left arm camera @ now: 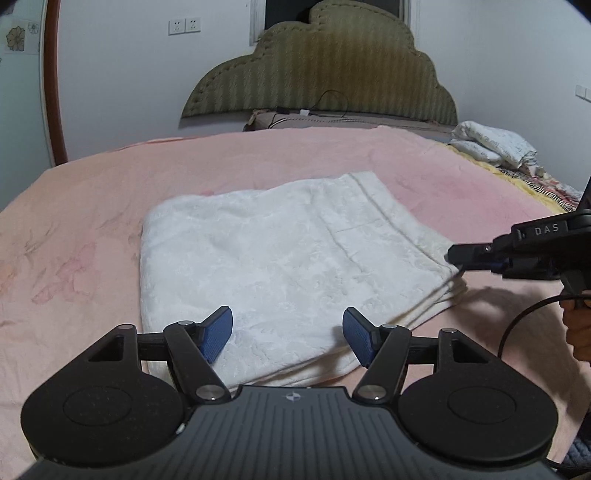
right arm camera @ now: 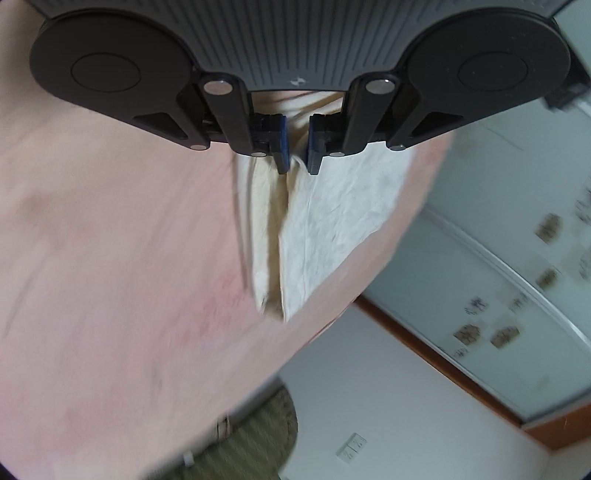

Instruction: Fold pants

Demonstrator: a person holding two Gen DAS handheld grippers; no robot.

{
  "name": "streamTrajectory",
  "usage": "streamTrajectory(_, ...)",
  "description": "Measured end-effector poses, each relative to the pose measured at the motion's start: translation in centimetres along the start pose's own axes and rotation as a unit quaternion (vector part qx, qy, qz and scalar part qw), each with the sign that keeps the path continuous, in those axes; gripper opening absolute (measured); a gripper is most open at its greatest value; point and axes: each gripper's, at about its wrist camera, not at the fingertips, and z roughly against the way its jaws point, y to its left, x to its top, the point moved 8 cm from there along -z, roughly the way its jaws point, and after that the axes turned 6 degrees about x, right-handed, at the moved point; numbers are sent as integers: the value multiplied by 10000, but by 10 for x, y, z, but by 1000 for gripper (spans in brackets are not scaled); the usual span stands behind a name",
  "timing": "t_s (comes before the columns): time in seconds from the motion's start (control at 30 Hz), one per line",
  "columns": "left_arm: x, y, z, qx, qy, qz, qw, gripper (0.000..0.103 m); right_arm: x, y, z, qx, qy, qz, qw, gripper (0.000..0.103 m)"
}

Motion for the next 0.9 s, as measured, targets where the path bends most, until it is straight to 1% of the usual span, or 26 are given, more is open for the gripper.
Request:
streamTrajectory(0.03, 1, 0, 1, -27, -10, 63, 10000, 69, 5, 8, 2, -178, -107, 317, 9993, 11)
streamTrajectory(0.07, 1, 1, 1, -73, -17, 141, 9999, 69, 8, 18, 1, -238, -151, 621, 9977, 12)
streamTrajectory(0.13, 2, -1, 0, -252, 12, 269, 9993, 69, 11, 39, -9, -187, -165, 1087, 9938, 12)
streamTrajectory(0.2, 0, -7, -3, -329, 86, 287, 9990, 69, 8, 54, -25, 57, -18, 1292, 9916, 12)
streamTrajectory(0.23, -1, -11, -3, -299, 90, 231, 9992, 69, 5, 58, -35, 127, 86, 1356, 9906, 11)
streamTrajectory(0.27, -1, -13, -3, -252, 62, 168, 9995, 69, 1, 58, -45, 78, 194, 1391, 9901, 11)
streamTrajectory(0.33, 2, -14, 1, -225, 0, 130, 9997, 69, -6, 48, -60, -231, 424, 1435, 9885, 11)
streamTrajectory(0.37, 3, -13, 3, -217, -16, 163, 9996, 70, -10, 41, -62, -361, 478, 1474, 9873, 11)
streamTrajectory(0.4, 5, -10, 4, -181, -24, 223, 9996, 70, -12, 38, -60, -357, 466, 1462, 9875, 11)
streamTrajectory(0.47, 8, -2, 5, -37, -8, 352, 9994, 74, -12, 39, -53, -341, 367, 1378, 9892, 11)
streamTrajectory(0.57, 14, 11, 1, 327, 46, 524, 9981, 75, -6, 49, -48, -366, 211, 1556, 9869, 12)
streamTrajectory(0.63, 17, 16, -1, 517, 99, 631, 9966, 76, -5, 52, -52, -403, 243, 1632, 9855, 12)
streamTrajectory(0.73, 23, 29, -3, 720, 90, 799, 9942, 84, -13, 40, -61, -537, 411, 1632, 9843, 11)
streamTrajectory(0.83, 23, 54, -7, 944, 120, 1056, 9898, 85, -11, 38, -53, -377, 274, 1462, 9882, 12)
streamTrajectory(0.87, 23, 64, -9, 980, 161, 1177, 9881, 85, -8, 37, -50, -386, 222, 1461, 9883, 13)
streamTrajectory(0.9, 22, 75, -11, 978, 208, 1334, 9860, 85, -1, 36, -48, -436, 144, 1462, 9882, 20)
